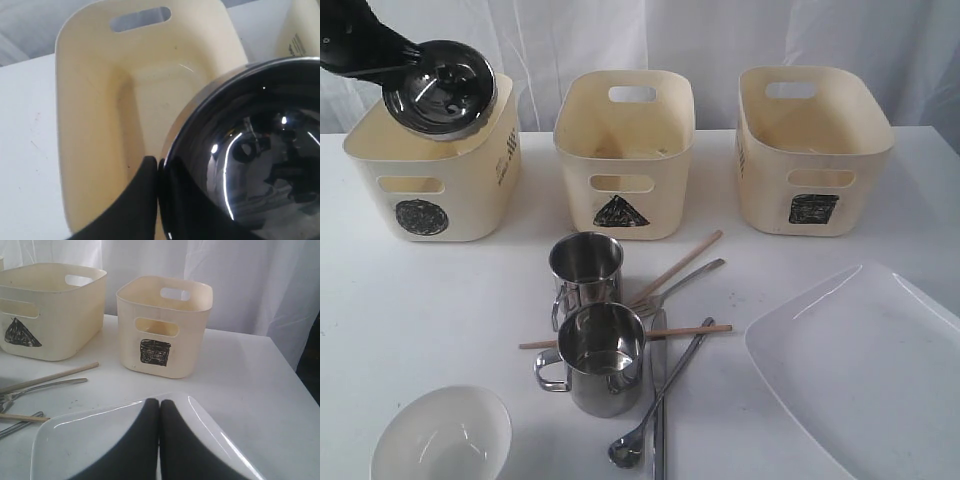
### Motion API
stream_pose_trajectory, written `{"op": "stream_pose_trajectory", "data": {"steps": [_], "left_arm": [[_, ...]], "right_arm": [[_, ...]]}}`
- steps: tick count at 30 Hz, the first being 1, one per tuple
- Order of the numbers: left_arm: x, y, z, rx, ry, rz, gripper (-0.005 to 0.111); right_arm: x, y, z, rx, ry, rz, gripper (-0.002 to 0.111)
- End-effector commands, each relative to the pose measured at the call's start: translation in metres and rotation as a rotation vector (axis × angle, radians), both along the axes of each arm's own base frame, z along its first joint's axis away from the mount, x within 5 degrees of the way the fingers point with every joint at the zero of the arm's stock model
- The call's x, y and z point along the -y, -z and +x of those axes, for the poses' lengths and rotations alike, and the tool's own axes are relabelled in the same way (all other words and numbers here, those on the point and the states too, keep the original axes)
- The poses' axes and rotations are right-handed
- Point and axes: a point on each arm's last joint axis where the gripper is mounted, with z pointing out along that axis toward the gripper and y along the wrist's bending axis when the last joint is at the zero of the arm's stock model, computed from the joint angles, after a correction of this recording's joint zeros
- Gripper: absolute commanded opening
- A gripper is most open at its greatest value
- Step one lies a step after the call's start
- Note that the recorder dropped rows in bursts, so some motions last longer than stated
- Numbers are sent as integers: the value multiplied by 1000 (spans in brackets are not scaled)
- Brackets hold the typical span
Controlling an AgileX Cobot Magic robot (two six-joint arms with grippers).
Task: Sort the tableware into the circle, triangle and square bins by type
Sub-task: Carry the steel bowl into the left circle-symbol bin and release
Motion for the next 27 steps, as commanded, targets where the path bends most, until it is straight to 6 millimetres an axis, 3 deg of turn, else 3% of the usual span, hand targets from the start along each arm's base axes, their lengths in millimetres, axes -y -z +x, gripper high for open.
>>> {"op": "stream_pose_trajectory", "data": {"steps": [1, 7, 27], "left_arm": [[-20, -1, 23, 44, -54, -32, 0], [-41, 13, 42, 36, -77, -88, 0], [-38, 76, 77, 25, -46, -87, 0]], "right_arm": [[0, 0, 0, 2, 0, 0, 0], [0, 0, 0, 2, 0, 0, 0], [0, 0, 0, 2, -1, 2, 0]]}}
